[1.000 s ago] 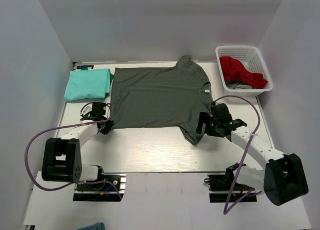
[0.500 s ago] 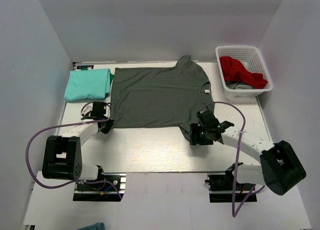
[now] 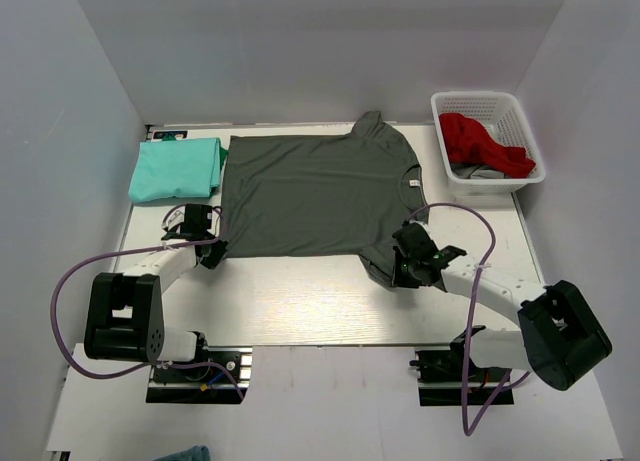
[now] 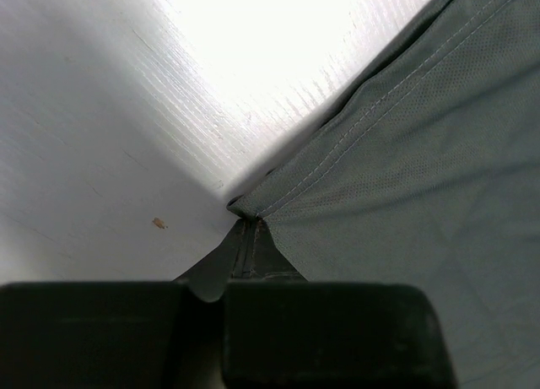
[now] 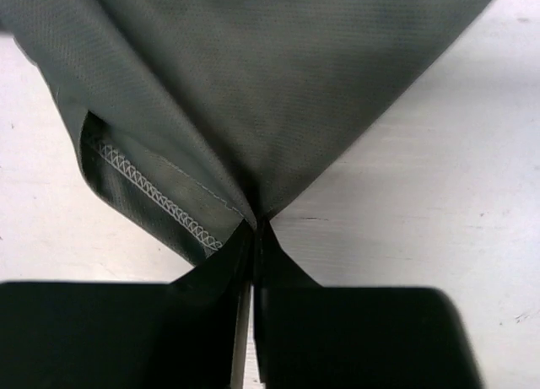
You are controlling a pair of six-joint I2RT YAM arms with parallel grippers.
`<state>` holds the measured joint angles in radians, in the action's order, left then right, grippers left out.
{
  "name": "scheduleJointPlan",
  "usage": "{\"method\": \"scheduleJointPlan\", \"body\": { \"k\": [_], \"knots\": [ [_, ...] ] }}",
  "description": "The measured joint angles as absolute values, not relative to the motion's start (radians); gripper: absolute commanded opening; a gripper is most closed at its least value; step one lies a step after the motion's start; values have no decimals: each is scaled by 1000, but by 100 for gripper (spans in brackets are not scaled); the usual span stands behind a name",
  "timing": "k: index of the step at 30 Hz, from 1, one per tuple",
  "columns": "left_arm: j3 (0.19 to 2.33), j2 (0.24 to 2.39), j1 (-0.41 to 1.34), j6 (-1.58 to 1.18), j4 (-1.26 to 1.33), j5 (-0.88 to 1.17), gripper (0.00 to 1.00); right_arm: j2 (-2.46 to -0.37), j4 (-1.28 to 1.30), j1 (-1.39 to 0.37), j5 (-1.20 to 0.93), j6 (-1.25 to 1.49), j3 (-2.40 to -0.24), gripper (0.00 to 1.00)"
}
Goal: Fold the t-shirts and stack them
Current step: Grap the side of the flattened tshirt closest away from the robot with both arms, then fold the flattened tshirt in 1/3 of the way
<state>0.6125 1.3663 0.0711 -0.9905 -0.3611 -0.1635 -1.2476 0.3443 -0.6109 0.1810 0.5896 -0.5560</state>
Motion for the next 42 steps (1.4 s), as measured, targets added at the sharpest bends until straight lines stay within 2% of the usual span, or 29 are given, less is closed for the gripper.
{"method": "scheduleJointPlan", "body": {
  "k": [6,14,18,22,28,42],
  "knots": [
    [612,1362,71,-965,-371,-149,0,-1205,390,-612,184,613,-540,0],
    [614,1248,83,-946,-538,-150,0,-995,619,-649,146,657,-555,0],
    [612,1132,83,-940,-577,-145,0,-990,673,-666,139,663,-576,0],
    [611,1114,83,-931,-578,-130,0,-1010,685,-670,140,658,-598,0],
    [660,1218,83,-914,-591,-115,0,-1026,632,-669,168,649,-667,0],
    [1003,1528,74,-900,-583,-94,0,-1284,546,-574,371,590,-953,0]
  ]
}}
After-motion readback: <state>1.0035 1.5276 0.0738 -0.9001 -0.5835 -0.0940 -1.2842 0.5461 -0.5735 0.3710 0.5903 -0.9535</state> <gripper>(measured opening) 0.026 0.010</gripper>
